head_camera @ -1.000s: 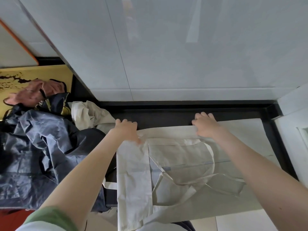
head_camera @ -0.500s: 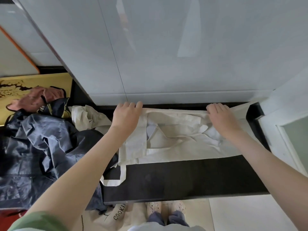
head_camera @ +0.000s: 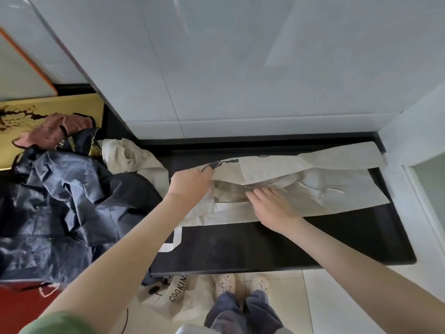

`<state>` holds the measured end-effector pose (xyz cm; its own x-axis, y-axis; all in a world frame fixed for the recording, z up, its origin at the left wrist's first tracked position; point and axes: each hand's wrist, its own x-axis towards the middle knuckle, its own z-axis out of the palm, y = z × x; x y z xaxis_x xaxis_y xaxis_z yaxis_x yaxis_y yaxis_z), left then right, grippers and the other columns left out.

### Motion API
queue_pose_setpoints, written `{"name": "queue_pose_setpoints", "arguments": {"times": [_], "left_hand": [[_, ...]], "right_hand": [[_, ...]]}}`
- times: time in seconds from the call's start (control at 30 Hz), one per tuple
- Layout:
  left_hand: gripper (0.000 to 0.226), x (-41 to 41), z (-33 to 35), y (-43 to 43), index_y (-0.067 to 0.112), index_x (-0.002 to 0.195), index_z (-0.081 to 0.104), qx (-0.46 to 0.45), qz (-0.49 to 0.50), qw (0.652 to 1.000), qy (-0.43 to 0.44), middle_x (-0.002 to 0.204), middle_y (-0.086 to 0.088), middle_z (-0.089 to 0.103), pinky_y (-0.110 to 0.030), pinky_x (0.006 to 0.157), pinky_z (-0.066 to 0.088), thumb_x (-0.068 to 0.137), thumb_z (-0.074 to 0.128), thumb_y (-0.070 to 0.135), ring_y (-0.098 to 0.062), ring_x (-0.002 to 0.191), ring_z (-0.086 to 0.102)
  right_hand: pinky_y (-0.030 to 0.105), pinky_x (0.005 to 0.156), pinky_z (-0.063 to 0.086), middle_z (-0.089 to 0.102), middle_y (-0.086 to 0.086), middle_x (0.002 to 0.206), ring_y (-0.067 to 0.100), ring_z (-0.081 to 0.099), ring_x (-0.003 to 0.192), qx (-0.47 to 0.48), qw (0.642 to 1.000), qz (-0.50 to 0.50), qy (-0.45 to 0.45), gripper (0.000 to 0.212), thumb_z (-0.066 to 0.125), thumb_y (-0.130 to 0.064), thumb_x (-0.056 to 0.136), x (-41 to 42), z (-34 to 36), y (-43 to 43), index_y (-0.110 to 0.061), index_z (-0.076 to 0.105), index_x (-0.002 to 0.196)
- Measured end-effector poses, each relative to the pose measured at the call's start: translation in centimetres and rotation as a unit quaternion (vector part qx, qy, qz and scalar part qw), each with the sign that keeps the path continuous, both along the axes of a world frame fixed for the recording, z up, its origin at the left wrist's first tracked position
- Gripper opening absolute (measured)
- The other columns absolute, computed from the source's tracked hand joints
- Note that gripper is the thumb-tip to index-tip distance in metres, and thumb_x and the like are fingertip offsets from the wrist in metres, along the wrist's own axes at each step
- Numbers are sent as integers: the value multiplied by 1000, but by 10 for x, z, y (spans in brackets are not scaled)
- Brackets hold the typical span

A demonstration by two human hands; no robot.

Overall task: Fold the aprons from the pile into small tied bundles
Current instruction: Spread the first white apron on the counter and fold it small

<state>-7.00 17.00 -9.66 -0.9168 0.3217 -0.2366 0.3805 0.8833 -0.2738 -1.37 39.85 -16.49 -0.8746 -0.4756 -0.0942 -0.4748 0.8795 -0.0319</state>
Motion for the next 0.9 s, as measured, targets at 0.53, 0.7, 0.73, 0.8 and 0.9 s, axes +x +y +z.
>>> {"name": "queue_pose_setpoints", "arguments": {"times": [0.53,0.7,0.73,0.8,0.9], "left_hand": [[53,-3,-19,6,14,147,20,88,4,995,-46,129,-5,50,-30,67,36,98,40,12,-24,109,54],[53,-9,-16,10,15,145,23,110,24,991,-67,118,-6,57,-31,62,39,96,38,5,-25,101,58],[52,-9,-15,10,15,144,24,110,26,991,-66,117,-6,57,-30,61,39,95,39,4,-24,99,59],[52,-11,-12,11,16,144,25,107,30,992,-66,118,-5,57,-29,59,39,95,40,4,-24,94,60],[54,-11,-9,11,16,145,24,96,31,992,-72,119,-4,57,-29,59,39,95,40,4,-24,94,61]], "right_hand": [[38,96,33,37,14,133,31,34,126,-2,961,-264,-81,52,62,-20,86,-44,-4,48,-8,36,130],[36,92,29,48,10,126,28,42,121,15,962,-256,-97,34,51,-17,94,-51,-4,60,-7,37,123],[35,91,29,51,9,124,27,42,122,23,961,-252,-111,29,48,-15,95,-52,-4,61,-7,39,121],[35,91,30,53,9,124,26,43,121,32,963,-238,-124,21,44,-13,97,-53,-5,64,-7,45,117],[36,85,37,53,14,122,31,49,113,-63,960,-246,-120,25,43,-11,98,-51,-3,67,-1,55,117]]}}
